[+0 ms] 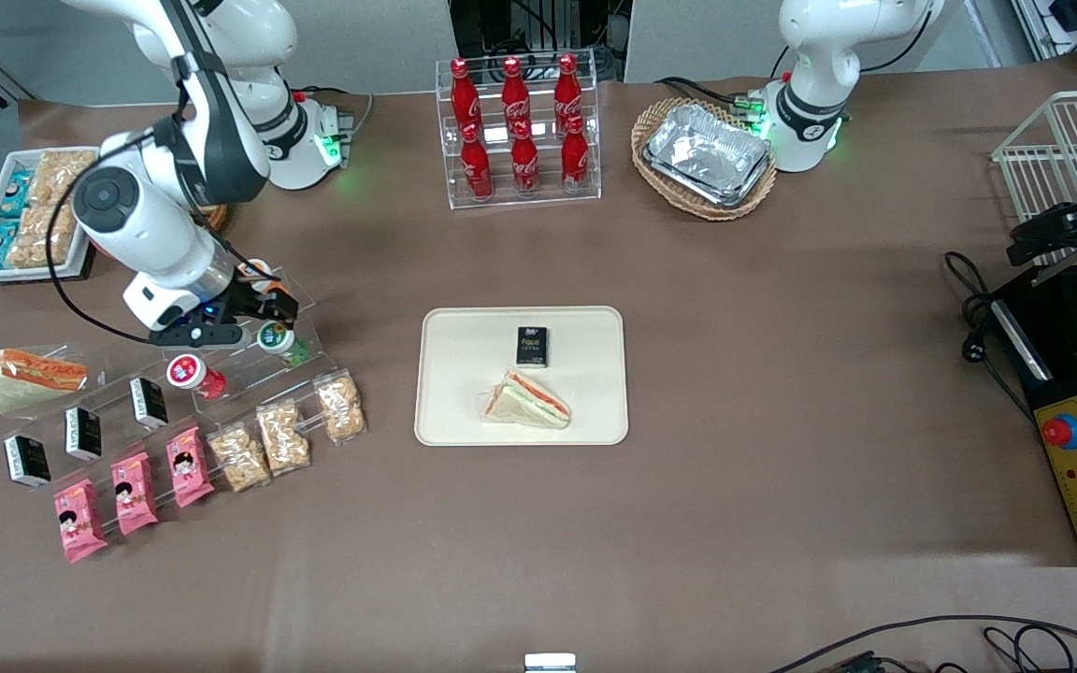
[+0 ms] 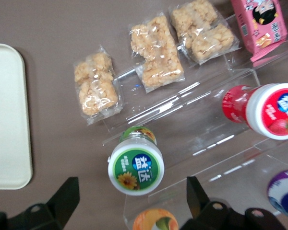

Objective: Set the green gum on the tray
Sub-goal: 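Lower the open right gripper over the green-labelled cup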

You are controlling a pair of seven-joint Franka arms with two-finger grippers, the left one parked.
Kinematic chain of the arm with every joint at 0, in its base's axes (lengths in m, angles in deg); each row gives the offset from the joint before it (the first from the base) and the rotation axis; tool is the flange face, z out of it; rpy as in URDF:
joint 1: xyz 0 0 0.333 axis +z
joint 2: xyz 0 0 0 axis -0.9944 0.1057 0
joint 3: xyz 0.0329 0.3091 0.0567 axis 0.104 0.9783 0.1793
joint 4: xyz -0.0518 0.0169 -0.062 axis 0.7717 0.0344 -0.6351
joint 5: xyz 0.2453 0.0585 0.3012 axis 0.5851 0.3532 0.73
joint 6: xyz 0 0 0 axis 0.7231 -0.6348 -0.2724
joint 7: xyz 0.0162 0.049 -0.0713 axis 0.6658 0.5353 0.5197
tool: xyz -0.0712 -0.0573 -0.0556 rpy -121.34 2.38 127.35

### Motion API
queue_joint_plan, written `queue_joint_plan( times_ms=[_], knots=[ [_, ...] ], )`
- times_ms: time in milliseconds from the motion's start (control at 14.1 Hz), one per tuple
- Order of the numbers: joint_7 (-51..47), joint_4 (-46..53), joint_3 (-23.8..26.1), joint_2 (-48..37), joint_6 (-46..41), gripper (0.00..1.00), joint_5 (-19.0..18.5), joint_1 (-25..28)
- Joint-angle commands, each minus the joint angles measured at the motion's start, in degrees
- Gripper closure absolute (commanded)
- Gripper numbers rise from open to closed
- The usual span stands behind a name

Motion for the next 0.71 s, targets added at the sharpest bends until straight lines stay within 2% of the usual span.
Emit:
queue_joint_plan(
  times_ms=[0,424,566,636],
  knots=[
    [0.7,-2.6,0.4,1.9,5.4,0.00,0.7,-0.5],
    [0.6,-5.4,0.7,3.9,11.1,0.05,0.7,-0.5],
    [0.6,-5.7,0.7,3.9,11.0,0.20,0.7,-0.4],
    [0.6,-5.7,0.7,4.1,11.1,0.39,0.7,-0.4]
  ],
)
